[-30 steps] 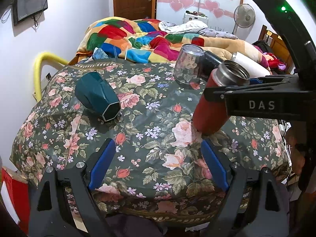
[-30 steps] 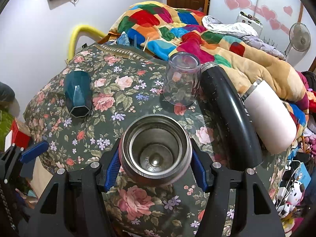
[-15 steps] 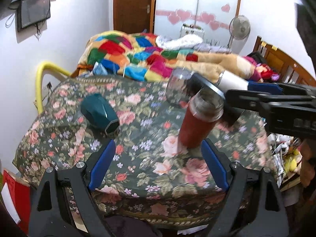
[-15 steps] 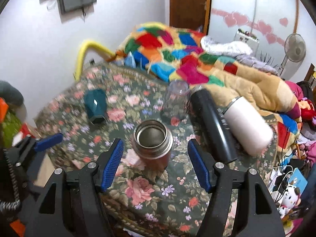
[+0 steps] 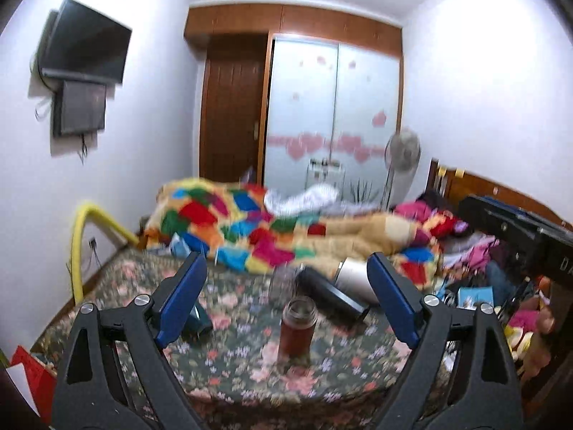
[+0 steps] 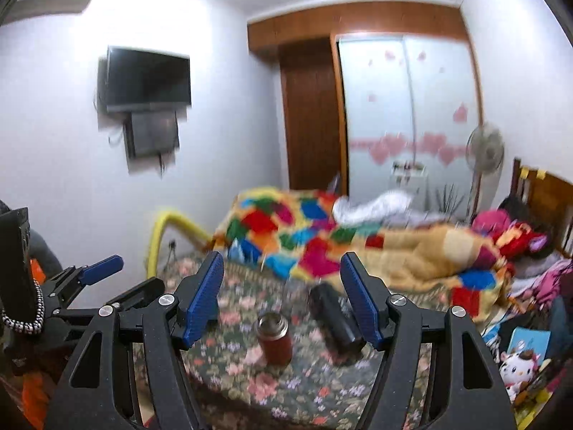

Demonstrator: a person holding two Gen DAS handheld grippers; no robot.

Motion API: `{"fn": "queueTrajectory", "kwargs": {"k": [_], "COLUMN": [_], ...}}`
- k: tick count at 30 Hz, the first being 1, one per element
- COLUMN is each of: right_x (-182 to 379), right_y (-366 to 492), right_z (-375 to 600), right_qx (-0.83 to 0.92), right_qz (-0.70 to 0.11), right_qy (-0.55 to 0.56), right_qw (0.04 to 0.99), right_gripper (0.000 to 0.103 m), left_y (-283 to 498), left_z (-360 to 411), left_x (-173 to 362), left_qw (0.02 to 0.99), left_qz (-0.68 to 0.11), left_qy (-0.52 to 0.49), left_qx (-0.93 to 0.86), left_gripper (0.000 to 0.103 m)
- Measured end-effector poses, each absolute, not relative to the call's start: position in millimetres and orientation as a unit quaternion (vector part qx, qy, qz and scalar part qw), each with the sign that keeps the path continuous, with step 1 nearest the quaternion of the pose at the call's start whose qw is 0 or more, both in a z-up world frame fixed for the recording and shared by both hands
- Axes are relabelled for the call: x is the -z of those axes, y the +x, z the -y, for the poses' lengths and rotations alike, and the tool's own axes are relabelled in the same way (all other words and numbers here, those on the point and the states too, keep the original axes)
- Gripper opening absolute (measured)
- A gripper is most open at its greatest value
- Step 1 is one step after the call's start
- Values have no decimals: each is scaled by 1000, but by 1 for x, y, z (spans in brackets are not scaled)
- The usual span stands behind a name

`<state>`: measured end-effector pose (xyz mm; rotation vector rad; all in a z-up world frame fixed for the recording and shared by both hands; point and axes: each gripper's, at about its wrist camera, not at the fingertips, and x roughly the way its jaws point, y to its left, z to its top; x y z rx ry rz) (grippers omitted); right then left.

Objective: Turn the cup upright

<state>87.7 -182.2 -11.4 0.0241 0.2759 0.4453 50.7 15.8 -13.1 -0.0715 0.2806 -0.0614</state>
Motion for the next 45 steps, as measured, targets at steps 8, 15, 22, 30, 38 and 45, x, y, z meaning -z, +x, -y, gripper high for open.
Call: {"fn": "queueTrajectory", "kwargs": {"k": [8, 15, 22, 30, 38, 45], "right_x": [3, 7, 12, 17, 18, 18], "right_y": [46, 39, 32, 26, 26, 27], "right_z": [184, 187, 190, 190, 189, 188], "right_qx": [-197, -176, -172, -177, -178, -178], "right_qz": [-71, -69, -79, -86, -93, -101], "right_qy": [19, 17, 16, 8, 7, 7], "right_qw": [978, 982, 982, 980, 980, 979], "right_gripper": [80, 103, 103, 103, 103, 103], "left_y": [1, -10, -15, -16, -15, -13], "left_z": [-5, -8, -14, -15, -11, -8], "left_x": [-7, -3, 4, 8, 11, 12], "left_qw": [997, 997, 996, 995, 995, 995], "left_qz": [-73, -68, -79, -85, -91, -92], "left_qy": [-23, -27, -41, -36, -29, -28], "left_qx": [5, -7, -15, -27, -26, -23], "left_gripper": [100, 103, 103, 103, 103, 103]}}
